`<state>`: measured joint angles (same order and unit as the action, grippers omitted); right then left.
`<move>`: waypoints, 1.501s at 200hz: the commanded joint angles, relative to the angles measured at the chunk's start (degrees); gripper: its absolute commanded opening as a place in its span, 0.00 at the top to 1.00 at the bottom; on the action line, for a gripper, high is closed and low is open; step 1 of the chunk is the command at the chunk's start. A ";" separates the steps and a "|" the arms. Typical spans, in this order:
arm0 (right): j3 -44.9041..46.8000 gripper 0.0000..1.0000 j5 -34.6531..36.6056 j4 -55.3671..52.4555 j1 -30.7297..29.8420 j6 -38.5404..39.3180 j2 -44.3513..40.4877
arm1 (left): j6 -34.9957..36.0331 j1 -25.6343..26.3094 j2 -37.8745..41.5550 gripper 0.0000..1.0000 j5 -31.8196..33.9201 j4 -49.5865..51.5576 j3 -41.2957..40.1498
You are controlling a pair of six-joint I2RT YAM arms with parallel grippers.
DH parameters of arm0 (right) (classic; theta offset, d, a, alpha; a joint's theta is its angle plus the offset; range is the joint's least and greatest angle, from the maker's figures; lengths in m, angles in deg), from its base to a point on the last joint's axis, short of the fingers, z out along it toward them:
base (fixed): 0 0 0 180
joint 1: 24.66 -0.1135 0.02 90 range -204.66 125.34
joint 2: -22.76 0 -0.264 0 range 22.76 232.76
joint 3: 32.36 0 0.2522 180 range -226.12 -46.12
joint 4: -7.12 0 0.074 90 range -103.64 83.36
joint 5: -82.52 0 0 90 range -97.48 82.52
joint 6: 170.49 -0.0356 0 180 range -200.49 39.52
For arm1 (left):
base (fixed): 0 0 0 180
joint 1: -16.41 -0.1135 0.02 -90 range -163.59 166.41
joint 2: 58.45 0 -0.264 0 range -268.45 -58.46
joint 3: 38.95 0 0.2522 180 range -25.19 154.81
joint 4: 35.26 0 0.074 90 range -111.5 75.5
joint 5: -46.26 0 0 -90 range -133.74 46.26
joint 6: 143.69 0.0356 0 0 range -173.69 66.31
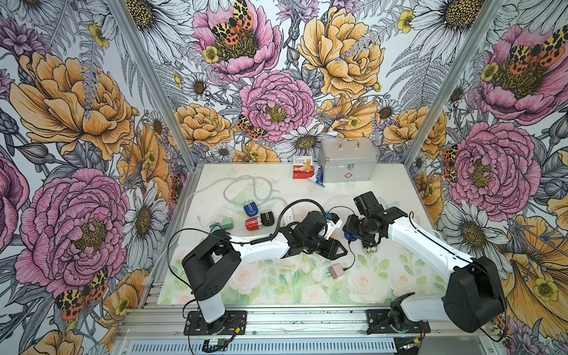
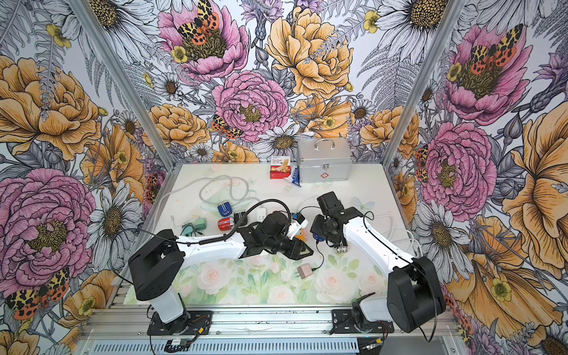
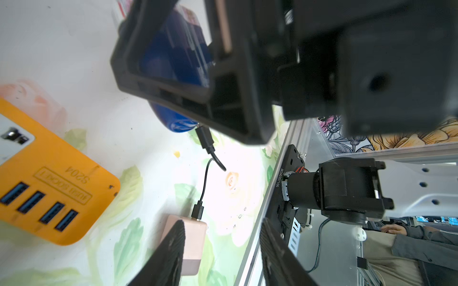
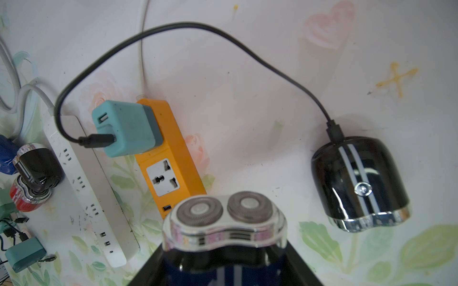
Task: Unplug the electric shaver
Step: Remove the charging cable from the electric shaver.
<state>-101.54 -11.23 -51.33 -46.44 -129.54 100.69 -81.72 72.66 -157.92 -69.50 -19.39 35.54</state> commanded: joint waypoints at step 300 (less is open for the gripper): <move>-0.48 0.64 -0.65 1.00 1.79 -0.77 -1.91 | -3.35 -0.88 -9.08 0.50 -5.04 -4.14 8.29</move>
<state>-101.34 -11.32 -51.96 -44.91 -130.40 100.36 -84.84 72.16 -166.75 -75.12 -23.81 43.45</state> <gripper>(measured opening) 0.594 0.497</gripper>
